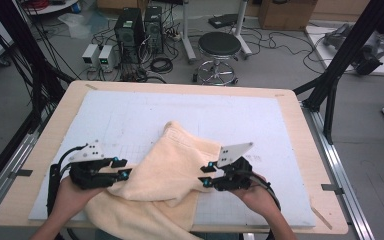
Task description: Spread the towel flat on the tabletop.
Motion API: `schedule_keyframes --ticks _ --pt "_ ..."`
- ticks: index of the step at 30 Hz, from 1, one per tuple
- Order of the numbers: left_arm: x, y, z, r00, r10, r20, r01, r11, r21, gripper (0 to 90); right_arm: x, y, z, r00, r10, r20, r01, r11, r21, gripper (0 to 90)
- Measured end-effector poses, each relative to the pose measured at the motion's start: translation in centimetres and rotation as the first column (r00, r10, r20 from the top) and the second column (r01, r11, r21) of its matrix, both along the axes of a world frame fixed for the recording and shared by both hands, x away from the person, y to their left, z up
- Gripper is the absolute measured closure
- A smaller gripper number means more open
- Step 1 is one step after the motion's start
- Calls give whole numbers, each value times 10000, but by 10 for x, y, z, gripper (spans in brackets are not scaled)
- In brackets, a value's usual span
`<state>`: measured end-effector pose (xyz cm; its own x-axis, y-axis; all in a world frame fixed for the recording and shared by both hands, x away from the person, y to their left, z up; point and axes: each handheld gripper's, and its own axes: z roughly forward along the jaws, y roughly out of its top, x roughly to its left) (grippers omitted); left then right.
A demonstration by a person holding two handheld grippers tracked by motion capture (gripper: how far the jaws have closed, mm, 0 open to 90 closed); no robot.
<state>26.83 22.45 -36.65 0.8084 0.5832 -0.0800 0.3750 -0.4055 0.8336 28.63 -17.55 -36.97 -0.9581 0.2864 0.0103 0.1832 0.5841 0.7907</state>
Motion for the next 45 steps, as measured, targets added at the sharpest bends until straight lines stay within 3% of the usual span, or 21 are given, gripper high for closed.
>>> schedule_keyframes --ticks 3,7,10,12,14,16,17,18,20,21,22,23,24,26,28,29,32,34,37,41,45 --pt "20 -7 -1 9998 134 177 -134 9999 -47 566 12 -5 4 9992 -376 165 374 9992 112 597" --pt "41 -19 -21 9997 -44 -251 53 9993 375 501 37 -5 -11 9882 -1525 -162 1517 9875 -432 532" --pt "48 -27 -36 9959 -542 -729 545 9985 26 468 49 2 -28 9833 -1731 -570 1679 9820 -866 525" --pt "51 -34 -45 9892 -857 -1188 893 9957 252 520 54 8 -39 9805 -1684 -1015 1596 9831 -893 522" --pt "53 -39 -51 9859 -997 -1345 1081 9925 568 687 58 14 -50 9787 -1619 -1266 1466 9817 -1219 561" --pt "53 -41 -51 9890 -781 -1257 861 9945 590 820 62 18 -57 9746 -1404 -1744 1172 9836 -1368 799" --pt "54 -42 -49 9895 -705 -1263 777 9955 533 848 64 21 -58 9851 -930 -1449 710 9861 -1504 859" --pt "55 -42 -45 9918 -534 -1164 595 9970 491 848 64 21 -58 9851 -930 -1449 710 9861 -1504 859" --pt "59 -39 -36 9956 -216 -912 209 9997 -83 851 66 22 -47 9886 -1124 -1001 940 9805 -1728 860" --pt "62 -38 -30 9969 80 -785 -113 9991 -412 853 69 16 -24 9873 -1573 -219 1526 9777 -1443 860" --pt "65 -37 -23 9971 440 -620 -478 9970 -602 854 72 12 -10 9825 -1864 57 1856 9747 -1245 860" --pt "69 -37 -16 9951 885 -445 -920 9923 -835 854 72 12 -10 9825 -1864 57 1856 9747 -1245 860" --pt "73 -36 -7 9926 1181 -287 -1205 9871 -1058 854 80 2 18 9731 -2237 556 2274 9710 -733 860" --pt "77 -37 11 9845 1744 183 -1694 9730 -1570 854 82 -1 31 9690 -2337 805 2381 9699 -514 860" --pt "77 -42 28 9774 2037 565 -1881 9602 -2063 854 84 -4 52 9622 -2455 1179 2509 9675 -327 858" --pt "76 -45 32 9778 1996 644 -1827 9614 -2058 854 84 -5 58 9599 -2456 1353 2520 9672 -316 857" --pt "72 -58 25 9955 927 170 -898 9879 -1266 846 82 -8 57 9642 -2357 1211 2443 9678 -610 851" --pt "67 -63 11 9980 6 -632 -36 9989 -475 796 77 -9 41 9760 -2032 785 2098 9739 -865 847" --pt "59 -58 -7 9954 -464 -834 467 9989 13 702 68 -9 11 9881 -1538 -75 1515 9794 -1335 828" --pt "62 -34 -19 9950 -71 -995 96 9997 245 599 60 -15 -15 9834 -1653 -753 1537 9781 -1400 691" --pt "68 -18 -33 9875 -74 -1574 118 9996 270 510 57 -15 -20 9815 -1773 -725 1667 9771 -1326 627"
